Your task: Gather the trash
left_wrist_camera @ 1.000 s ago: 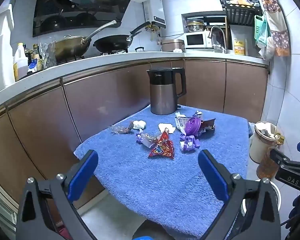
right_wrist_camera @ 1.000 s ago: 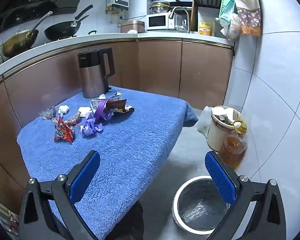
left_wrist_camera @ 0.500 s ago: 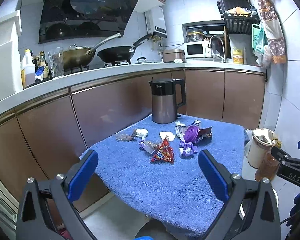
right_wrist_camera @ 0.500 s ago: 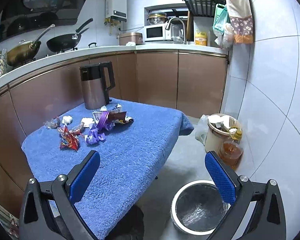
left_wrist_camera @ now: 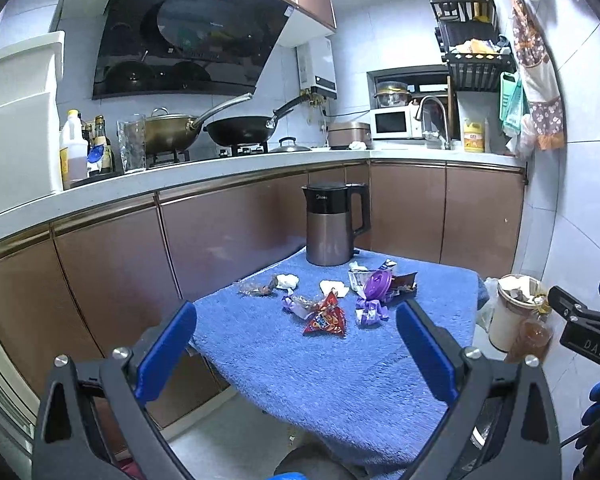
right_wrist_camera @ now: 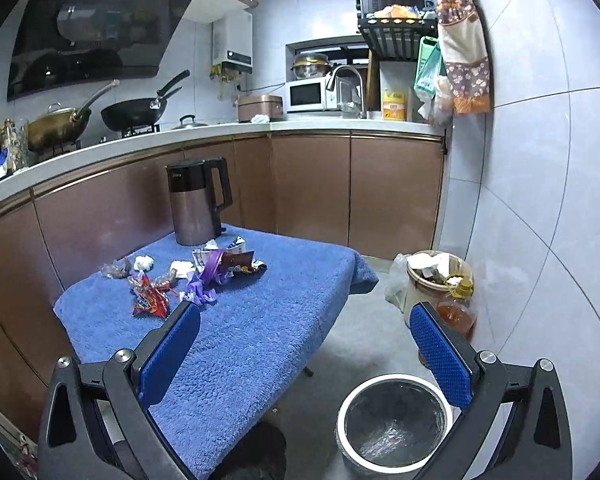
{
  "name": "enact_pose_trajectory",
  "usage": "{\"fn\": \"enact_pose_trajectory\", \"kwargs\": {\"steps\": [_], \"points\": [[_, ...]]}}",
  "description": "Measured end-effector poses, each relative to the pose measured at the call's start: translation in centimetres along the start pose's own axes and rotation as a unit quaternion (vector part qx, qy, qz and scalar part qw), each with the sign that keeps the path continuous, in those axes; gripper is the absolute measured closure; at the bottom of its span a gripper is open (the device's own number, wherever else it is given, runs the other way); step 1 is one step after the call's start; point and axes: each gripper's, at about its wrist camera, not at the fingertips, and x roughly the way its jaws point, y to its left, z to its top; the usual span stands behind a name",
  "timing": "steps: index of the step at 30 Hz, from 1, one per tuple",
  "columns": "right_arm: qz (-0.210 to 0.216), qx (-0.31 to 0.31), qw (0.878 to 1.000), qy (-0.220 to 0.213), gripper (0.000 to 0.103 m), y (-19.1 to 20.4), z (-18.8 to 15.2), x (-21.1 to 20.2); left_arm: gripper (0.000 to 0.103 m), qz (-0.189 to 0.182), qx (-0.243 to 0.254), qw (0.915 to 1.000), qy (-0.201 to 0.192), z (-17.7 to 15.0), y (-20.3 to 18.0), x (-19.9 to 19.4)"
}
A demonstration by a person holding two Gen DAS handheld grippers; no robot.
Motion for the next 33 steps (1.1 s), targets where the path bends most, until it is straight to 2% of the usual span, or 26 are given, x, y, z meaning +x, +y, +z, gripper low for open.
{"fn": "enact_pose_trajectory", "kwargs": {"steps": [9,15,23,33], "points": [[0.01,0.01,1.0,-0.028,0.0,-1.0,0.0,-3.2,0.002,-0.006,-0.003,0.9997,-0.024,-0.3,0.4,-3.1],[0.026,0.028,0.998,-0.045,0.0,-1.6,0.2,-4.2,0.002,-0.002,-0.008,0.9996,-0.027,-0.4,0.5,-3.6],[0.04,0.032,0.998,-0.048,0.0,-1.3,0.1,-3.8,0.002,-0.001,-0.009,0.9998,-0.017,-0.5,0.2,-2.4],[0.048,0.031,0.998,-0.024,0.0,-1.2,0.2,-0.9,0.002,0.0,-0.023,0.9997,-0.01,-0.7,0.7,0.7]]}}
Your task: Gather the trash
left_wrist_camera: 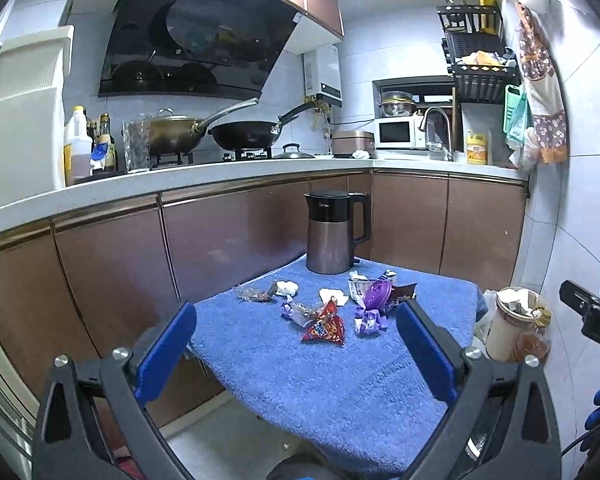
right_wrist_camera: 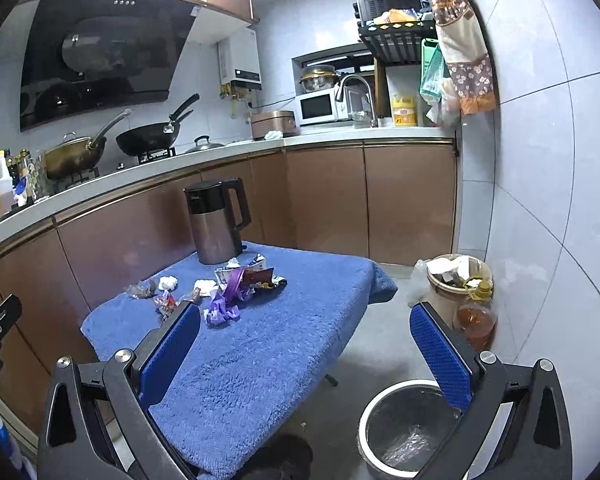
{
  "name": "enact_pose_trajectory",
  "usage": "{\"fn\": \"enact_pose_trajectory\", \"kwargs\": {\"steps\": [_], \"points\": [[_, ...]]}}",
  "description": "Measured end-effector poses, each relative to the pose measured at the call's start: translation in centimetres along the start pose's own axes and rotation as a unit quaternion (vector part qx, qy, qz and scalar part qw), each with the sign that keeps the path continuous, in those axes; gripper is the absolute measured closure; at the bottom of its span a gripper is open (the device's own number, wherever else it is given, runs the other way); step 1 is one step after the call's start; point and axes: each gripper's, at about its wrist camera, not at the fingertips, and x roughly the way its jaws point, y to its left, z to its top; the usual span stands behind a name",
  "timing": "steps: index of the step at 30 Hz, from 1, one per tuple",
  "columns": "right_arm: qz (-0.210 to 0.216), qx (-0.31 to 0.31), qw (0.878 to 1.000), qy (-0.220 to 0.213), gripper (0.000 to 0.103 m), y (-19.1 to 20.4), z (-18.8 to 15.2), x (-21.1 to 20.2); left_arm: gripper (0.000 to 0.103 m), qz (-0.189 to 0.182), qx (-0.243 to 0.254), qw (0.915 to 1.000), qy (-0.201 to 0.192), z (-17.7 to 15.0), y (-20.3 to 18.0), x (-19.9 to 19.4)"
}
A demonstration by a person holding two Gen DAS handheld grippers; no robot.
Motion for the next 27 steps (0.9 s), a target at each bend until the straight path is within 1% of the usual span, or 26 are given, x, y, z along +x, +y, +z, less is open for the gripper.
{"fn": "enact_pose_trajectory", "kwargs": {"steps": [5,8,11,15,17,18,19,21,23,24,26,27], "points": [[0.003,0.001,1.0,-0.004,0.0,0.2,0.2,1.7,0.002,-0.026,-0.005,0.9989,0.038,-0.6,1.2,3.3],[0.006,-0.003,1.0,0.006,0.0,0.3,0.2,3.6,0.002,-0.037,-0.017,0.9968,0.069,-1.3,2.3,6.1],[0.015,0.0,1.0,0.022,0.0,0.5,0.0,6.0,0.002,-0.047,-0.032,0.9938,0.095,-2.0,3.4,8.8],[0.029,-0.005,0.998,0.057,0.0,0.9,-0.4,10.4,0.002,-0.055,-0.042,0.9888,0.132,-2.9,4.2,12.9],[0.039,-0.008,0.997,0.073,0.001,1.3,-0.7,12.3,0.003,-0.074,-0.051,0.9839,0.155,-3.4,4.4,15.4],[0.052,-0.012,0.995,0.084,0.002,1.7,-0.9,13.7,0.003,-0.082,-0.054,0.9818,0.162,-3.5,4.5,16.3],[0.061,-0.014,0.994,0.093,0.005,2.2,-1.0,14.8,0.003,-0.098,-0.056,0.9781,0.174,-3.8,4.3,17.7],[0.087,-0.018,0.989,0.119,0.012,3.2,-1.4,17.6,0.004,-0.115,-0.053,0.9745,0.185,-3.9,4.0,19.6],[0.117,-0.02,0.983,0.142,0.023,4.4,-1.7,20.2,0.014,-0.143,-0.044,0.9689,0.197,-4.1,3.2,21.9],[0.127,-0.021,0.98,0.15,0.025,4.9,-1.8,21.2,0.016,-0.157,-0.041,0.9656,0.204,-4.2,2.8,22.9],[0.159,-0.025,0.971,0.174,0.032,6.3,-2.2,24.1,0.025,-0.185,-0.035,0.9566,0.222,-4.6,2.0,25.6],[0.167,-0.026,0.969,0.182,0.033,6.8,-2.3,25.1,0.027,-0.192,-0.033,0.9542,0.227,-4.8,1.7,26.4]]}}
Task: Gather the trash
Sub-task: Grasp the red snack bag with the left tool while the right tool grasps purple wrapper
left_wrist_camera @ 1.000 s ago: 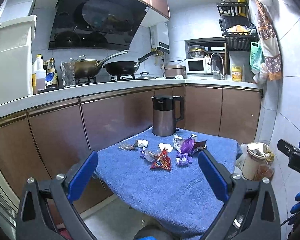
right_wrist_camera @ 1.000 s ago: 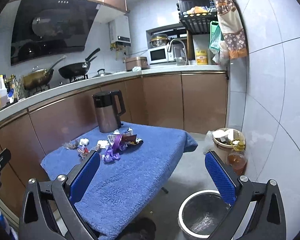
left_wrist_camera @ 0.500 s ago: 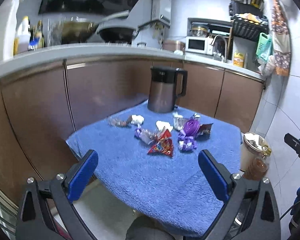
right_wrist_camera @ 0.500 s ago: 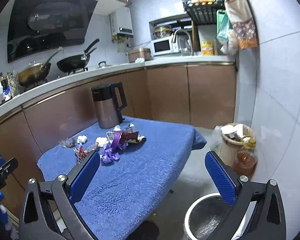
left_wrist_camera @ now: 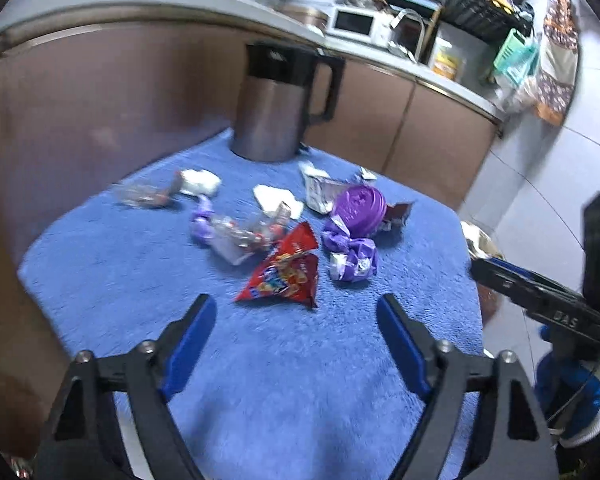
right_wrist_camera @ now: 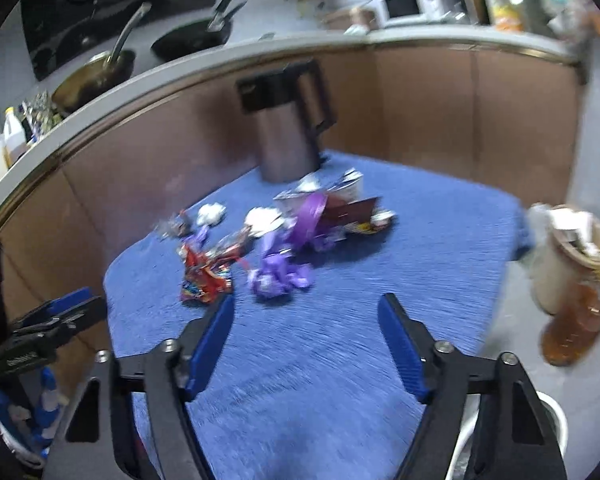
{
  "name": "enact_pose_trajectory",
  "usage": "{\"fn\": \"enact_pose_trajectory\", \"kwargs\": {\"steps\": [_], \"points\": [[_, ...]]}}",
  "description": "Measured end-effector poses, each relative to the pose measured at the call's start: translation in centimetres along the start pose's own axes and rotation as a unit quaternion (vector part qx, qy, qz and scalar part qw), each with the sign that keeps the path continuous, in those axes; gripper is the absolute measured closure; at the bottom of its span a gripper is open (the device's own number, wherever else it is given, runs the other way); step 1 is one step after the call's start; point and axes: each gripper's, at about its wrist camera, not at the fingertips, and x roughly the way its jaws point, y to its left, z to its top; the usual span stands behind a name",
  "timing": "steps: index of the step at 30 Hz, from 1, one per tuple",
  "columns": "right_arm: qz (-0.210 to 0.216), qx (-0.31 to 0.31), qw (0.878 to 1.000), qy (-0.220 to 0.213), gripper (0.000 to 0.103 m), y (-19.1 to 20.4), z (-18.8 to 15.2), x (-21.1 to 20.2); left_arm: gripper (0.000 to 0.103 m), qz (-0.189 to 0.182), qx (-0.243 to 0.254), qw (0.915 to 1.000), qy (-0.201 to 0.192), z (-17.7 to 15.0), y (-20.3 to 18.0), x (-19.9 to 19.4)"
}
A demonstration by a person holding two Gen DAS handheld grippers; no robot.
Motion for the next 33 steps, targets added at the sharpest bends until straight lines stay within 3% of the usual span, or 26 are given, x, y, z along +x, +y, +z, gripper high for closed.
{"fn": "enact_pose_trajectory", "kwargs": {"steps": [5,14,17,21,24,33], "points": [[0.048,-0.006,0.998,0.047,0.049,0.9,1.5,6.7,0.038,-0.034,0.004,0.9988,0.034,1.3,1.2,5.2],[0.077,-0.003,0.993,0.093,0.058,1.4,2.2,14.1,0.055,-0.049,0.006,0.9958,0.077,1.4,2.3,10.5],[0.077,-0.003,0.992,0.104,0.074,1.4,1.9,15.5,0.073,-0.05,0.0,0.9955,0.08,1.3,2.5,11.0],[0.083,-0.001,0.991,0.101,0.077,1.5,1.6,15.3,0.081,-0.05,-0.008,0.9957,0.077,1.2,2.5,10.9],[0.081,0.0,0.992,0.097,0.079,1.6,1.4,14.5,0.095,-0.048,-0.013,0.9959,0.075,1.2,2.4,10.7],[0.077,0.005,0.994,0.073,0.079,1.9,0.8,9.4,0.096,-0.023,-0.017,0.9986,0.043,1.3,1.0,5.5]]}}
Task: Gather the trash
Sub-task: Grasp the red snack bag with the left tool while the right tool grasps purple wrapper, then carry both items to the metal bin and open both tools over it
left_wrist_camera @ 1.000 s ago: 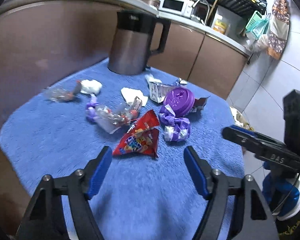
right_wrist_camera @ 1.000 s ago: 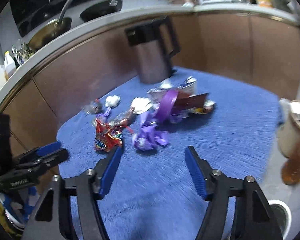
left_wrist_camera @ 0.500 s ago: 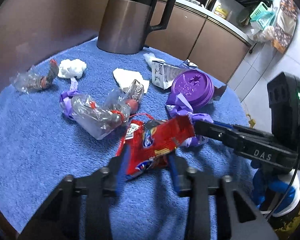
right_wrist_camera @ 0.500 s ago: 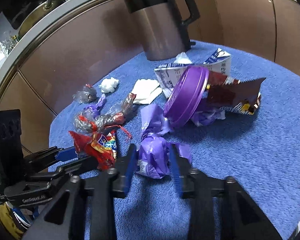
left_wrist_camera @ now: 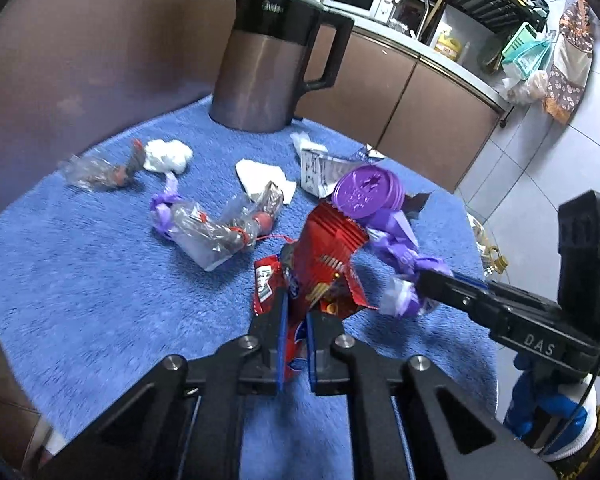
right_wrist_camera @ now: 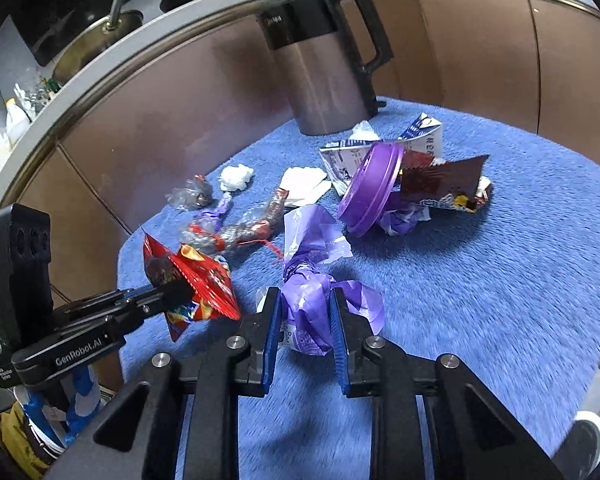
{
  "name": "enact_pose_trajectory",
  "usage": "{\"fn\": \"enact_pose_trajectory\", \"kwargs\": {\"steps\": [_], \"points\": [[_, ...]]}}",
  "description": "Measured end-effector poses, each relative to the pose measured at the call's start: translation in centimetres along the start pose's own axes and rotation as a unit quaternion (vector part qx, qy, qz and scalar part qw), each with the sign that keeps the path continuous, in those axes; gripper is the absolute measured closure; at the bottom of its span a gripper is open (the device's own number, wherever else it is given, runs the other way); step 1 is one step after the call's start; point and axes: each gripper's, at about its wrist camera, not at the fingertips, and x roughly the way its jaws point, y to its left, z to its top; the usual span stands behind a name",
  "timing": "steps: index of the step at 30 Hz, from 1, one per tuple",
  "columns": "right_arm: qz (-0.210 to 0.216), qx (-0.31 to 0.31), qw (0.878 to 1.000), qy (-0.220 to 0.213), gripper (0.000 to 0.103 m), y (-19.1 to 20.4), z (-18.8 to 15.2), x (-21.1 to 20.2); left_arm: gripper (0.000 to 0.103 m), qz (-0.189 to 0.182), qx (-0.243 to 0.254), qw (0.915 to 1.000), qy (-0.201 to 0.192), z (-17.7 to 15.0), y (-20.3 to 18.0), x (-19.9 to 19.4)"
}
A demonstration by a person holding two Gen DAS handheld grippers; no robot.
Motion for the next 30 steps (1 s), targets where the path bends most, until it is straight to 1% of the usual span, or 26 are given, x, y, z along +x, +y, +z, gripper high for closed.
{"fn": "enact_pose_trajectory", "kwargs": {"steps": [6,11,18,25,30], "points": [[-0.009,0.002,1.0,-0.018,0.079,1.1,-1.5,-4.0,0.096,0.041,0.01,0.9989,-0.022,-1.2,-2.0,-3.9],[-0.016,0.004,0.999,-0.028,0.079,1.8,-3.1,-6.8,0.096,0.074,0.022,0.9962,-0.041,-2.4,-3.8,-7.2],[-0.018,0.003,0.999,-0.049,0.079,2.8,-4.5,-10.2,0.096,0.106,0.045,0.9911,-0.067,-4.2,-6.3,-11.2],[-0.02,0.004,0.997,-0.081,0.08,2.8,-6.3,-14.8,0.096,0.116,0.072,0.9867,-0.088,-5.3,-9.5,-14.1],[-0.035,0.016,0.993,-0.109,0.08,1.2,-7.7,-18.6,0.096,0.106,0.104,0.9846,-0.091,-5.7,-13.3,-14.7]]}}
